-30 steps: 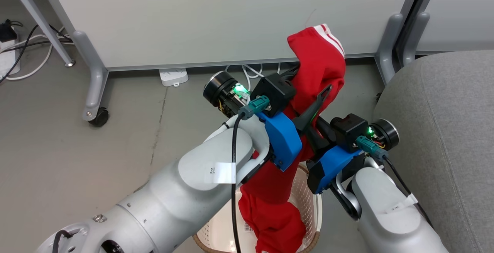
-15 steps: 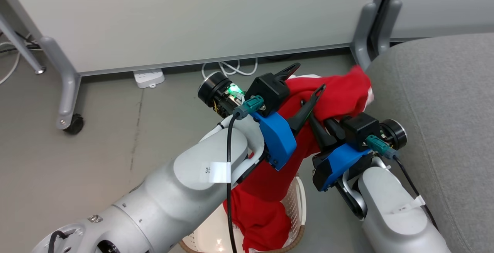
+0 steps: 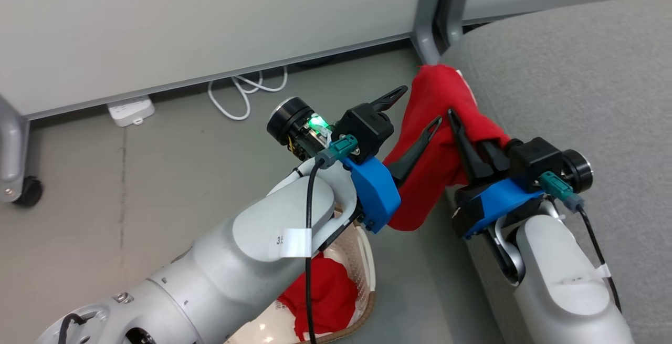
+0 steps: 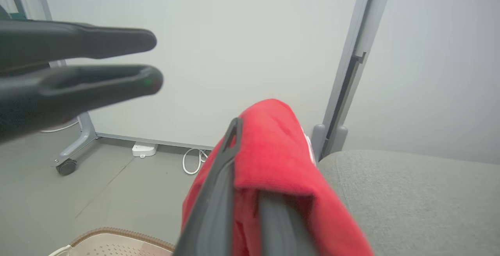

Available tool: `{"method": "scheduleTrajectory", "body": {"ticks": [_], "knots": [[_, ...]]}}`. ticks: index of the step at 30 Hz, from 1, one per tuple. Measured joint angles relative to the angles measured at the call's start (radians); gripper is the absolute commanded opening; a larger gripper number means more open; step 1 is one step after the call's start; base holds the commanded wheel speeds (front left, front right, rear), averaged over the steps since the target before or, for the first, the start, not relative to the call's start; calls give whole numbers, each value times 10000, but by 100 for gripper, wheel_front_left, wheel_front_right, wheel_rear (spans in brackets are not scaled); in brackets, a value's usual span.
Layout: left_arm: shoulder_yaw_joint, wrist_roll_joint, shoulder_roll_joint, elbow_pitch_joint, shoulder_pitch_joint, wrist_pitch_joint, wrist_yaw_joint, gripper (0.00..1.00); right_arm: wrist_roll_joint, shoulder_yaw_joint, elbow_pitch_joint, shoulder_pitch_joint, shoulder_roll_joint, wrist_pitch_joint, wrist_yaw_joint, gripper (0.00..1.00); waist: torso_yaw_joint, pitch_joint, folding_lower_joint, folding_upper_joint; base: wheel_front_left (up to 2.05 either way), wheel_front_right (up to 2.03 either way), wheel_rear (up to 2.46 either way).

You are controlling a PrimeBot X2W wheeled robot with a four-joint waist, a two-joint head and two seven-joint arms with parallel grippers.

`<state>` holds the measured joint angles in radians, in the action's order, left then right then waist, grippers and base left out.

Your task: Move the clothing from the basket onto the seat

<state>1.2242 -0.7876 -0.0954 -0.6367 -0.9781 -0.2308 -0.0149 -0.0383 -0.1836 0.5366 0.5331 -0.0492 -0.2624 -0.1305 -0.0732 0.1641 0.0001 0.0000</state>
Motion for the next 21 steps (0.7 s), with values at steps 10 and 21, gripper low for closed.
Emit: {"method": "scheduleTrajectory", "body": {"ticks": [10,21], "knots": [[109,127,-190,230,10,-2,73,100,242,1037,-815,-283,-90,0,0,0,-1089,244,0,0,0,0,0],[253,242,-105,508,311,0,-79,100,255,2155,-1620,-1016,-364,2,-2,0,-2180,449,0,0,0,0,0]]}}
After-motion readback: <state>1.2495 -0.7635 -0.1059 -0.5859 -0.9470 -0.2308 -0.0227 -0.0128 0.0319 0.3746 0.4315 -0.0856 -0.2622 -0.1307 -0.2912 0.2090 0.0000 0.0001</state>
